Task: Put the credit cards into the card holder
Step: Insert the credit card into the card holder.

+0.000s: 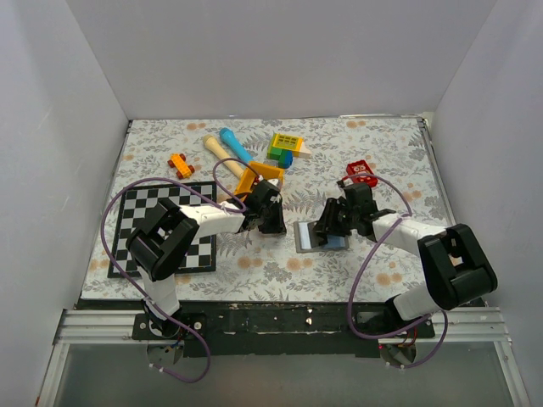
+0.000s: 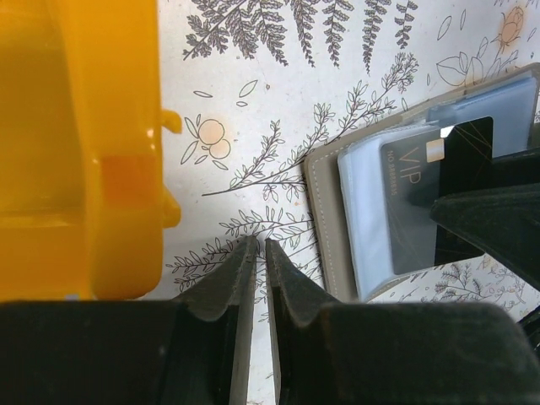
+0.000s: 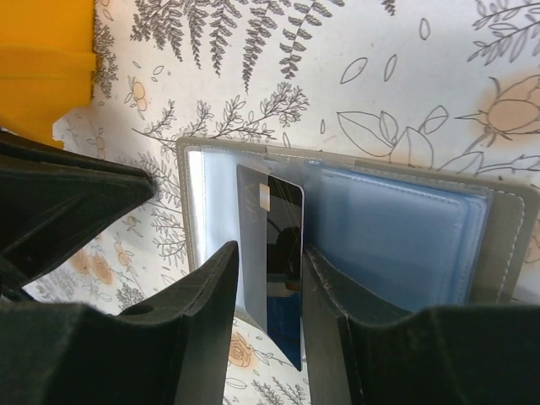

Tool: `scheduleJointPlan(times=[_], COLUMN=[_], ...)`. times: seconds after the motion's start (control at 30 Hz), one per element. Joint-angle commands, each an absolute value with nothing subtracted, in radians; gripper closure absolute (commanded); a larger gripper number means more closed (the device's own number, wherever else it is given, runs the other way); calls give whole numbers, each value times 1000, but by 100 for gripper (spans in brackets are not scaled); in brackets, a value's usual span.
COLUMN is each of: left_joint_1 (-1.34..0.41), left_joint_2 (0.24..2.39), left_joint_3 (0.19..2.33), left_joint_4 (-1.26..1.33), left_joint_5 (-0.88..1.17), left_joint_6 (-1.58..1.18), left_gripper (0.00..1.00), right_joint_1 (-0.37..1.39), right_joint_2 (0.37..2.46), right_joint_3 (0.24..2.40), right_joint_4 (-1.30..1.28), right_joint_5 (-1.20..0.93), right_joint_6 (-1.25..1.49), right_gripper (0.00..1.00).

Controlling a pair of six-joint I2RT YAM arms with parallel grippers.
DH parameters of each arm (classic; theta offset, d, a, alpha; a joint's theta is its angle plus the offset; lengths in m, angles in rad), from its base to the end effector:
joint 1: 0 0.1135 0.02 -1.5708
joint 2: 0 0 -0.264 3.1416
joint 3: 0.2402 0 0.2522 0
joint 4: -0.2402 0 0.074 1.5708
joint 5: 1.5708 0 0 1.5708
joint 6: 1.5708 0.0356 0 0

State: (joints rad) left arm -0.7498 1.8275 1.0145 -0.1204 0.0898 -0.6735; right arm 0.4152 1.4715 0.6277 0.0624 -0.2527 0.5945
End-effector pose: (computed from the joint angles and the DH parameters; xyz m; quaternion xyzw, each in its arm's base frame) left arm 0.2643 -0.2505 0.1442 0.0502 0.9475 -0.2367 0.2092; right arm 0.2512 0.1205 0.1567 0.0337 0.9164 0.2863 0.2776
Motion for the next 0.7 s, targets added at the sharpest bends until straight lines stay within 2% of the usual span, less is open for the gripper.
scheduleJointPlan(times=[0.0, 0.5, 0.53, 0.6, 0.67], left_joint_1=[-753, -753, -753, -753, -753], left_joint_2=[1842, 1836, 1838, 1839, 1836], left_joint_3=[1016, 1012, 1012, 1011, 1009], left_joint_4=[-126, -123, -123, -124, -123], left_joint_5=[87, 87, 87, 87, 87], left_joint_6=[-666, -669, -669, -669, -667], left_gripper=[91, 91, 91, 91, 91], right_joint_1=[416, 416, 416, 416, 416], right_joint_2=[1437, 1381, 1381, 1376, 1368], right_joint_3=[675, 748, 755, 764, 767], right_joint_4=[-60, -264, -278, -293, -308], right_joint_5=[-192, -63, -58, -54, -48], right_joint_6=[545, 480, 476, 471, 469], right_gripper=[57, 56, 51, 36, 35])
